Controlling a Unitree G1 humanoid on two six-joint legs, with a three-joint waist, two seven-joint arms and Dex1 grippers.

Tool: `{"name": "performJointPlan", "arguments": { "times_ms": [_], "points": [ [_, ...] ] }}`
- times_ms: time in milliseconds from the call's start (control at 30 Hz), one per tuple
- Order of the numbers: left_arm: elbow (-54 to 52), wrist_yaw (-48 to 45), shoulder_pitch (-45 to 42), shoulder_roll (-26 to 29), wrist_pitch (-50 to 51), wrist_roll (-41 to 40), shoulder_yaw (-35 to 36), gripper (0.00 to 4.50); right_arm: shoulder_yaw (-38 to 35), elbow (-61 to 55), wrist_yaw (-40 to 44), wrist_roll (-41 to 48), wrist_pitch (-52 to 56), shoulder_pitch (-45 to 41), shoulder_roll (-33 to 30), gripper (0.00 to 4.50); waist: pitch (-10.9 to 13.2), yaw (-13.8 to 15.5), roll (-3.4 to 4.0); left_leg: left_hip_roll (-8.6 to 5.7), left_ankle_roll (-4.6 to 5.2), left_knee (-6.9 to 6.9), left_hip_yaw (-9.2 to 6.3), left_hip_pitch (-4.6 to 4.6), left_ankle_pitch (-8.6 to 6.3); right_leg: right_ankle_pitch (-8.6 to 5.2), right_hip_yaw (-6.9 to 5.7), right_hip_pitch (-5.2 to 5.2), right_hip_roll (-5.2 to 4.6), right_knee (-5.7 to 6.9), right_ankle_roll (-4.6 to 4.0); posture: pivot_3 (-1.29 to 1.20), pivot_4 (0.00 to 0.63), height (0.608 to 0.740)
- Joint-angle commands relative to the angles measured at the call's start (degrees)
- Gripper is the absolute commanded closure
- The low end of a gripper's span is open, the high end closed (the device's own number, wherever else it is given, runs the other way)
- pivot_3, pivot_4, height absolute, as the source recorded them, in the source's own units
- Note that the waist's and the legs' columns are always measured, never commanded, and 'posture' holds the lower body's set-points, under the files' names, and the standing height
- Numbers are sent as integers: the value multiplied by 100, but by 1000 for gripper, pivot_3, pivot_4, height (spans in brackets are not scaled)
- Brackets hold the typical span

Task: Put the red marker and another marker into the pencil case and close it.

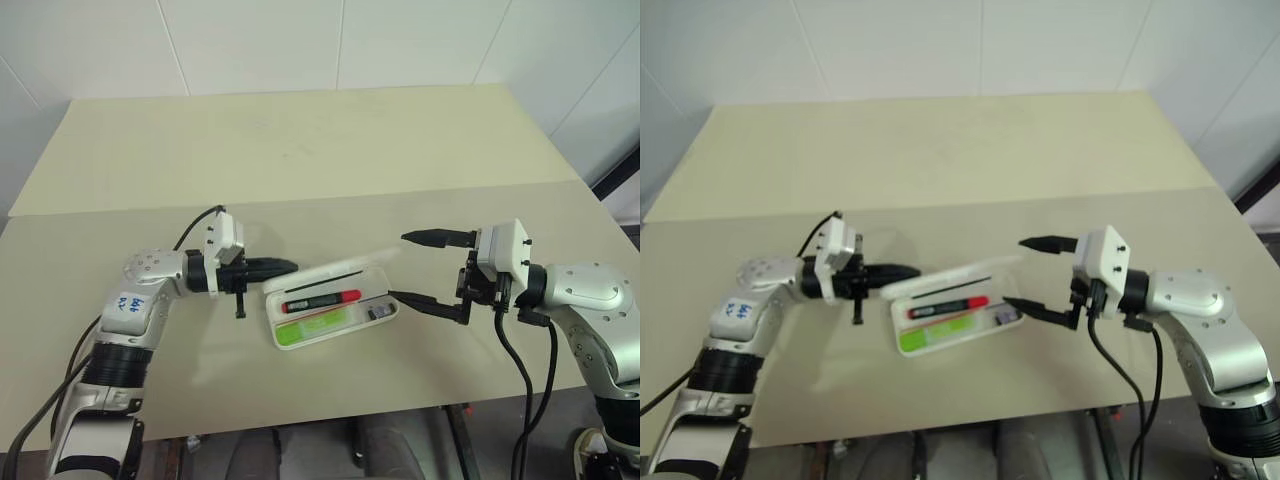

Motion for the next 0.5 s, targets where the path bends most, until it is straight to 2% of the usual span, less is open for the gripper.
{"name": "performJointPlan", "arguments": {
  "times_ms": [33,200,500],
  "points": [
    [-145,-157,-64,78,-105,40,-119,4480,-113,-140,-65,18,-88,12,26,0,0,0,0,0,0,2,0,0,0,-6,0,1,-1,0,-10,0,150,740],
    [-59,-392,-238,68,-488,354,-483,4480,-120,-125,-133,1,-113,33,52,0,0,8,0,0,0,5,0,-3,0,-7,1,1,0,-1,-14,0,150,740],
    [319,-414,-714,-450,-601,883,-1295,4480,-271,-150,-115,41,-64,126,-76,0,0,9,0,-1,0,7,0,-5,0,-4,1,0,1,0,-7,0,150,740]
  ]
}}
